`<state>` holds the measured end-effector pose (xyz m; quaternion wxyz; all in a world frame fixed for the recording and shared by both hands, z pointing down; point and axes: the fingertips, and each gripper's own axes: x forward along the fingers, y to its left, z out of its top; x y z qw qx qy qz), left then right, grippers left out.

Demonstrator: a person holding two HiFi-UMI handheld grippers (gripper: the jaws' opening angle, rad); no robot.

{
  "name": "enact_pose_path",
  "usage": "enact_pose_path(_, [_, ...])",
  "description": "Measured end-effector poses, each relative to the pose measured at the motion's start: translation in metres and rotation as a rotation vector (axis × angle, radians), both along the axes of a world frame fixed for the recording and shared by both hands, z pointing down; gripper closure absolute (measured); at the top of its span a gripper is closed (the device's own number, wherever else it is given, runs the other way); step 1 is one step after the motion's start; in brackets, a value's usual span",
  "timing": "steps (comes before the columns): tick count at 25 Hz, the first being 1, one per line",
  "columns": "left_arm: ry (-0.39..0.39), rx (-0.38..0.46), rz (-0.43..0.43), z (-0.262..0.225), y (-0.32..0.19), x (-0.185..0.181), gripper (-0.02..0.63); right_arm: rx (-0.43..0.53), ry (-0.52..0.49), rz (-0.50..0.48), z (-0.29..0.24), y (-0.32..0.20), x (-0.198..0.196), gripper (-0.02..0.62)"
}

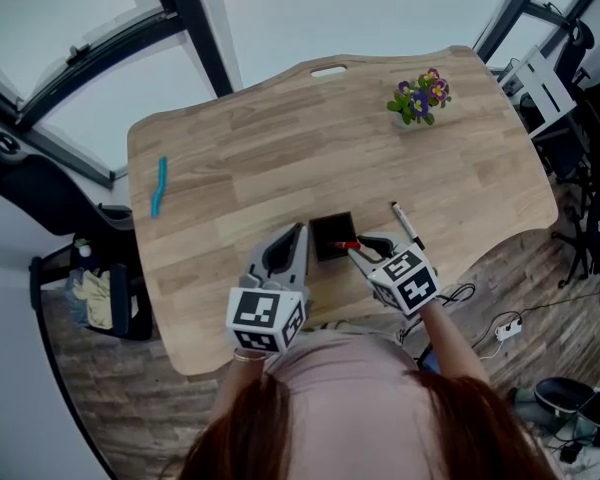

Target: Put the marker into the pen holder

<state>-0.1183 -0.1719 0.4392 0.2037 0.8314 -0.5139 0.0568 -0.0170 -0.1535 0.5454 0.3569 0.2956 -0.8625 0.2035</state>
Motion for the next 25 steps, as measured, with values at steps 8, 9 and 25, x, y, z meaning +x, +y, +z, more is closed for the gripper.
enact_pose_path(8, [0.000, -0.009, 0.058, 0.001, 0.004, 0.005, 0.606, 0.073, -0.052, 0.098, -0.021, 0.000, 0.001, 0.505])
enact_pose_path(9, [-0.004, -0.005, 0.066, 0.000, 0.004, 0.006, 0.606, 0.088, -0.058, 0.118, -0.026, -0.001, 0.004, 0.506])
enact_pose_path(25, [-0.024, -0.012, 0.093, 0.008, 0.006, 0.027, 0.606, 0.217, -0.009, 0.336, -0.029, -0.003, 0.073, 0.506])
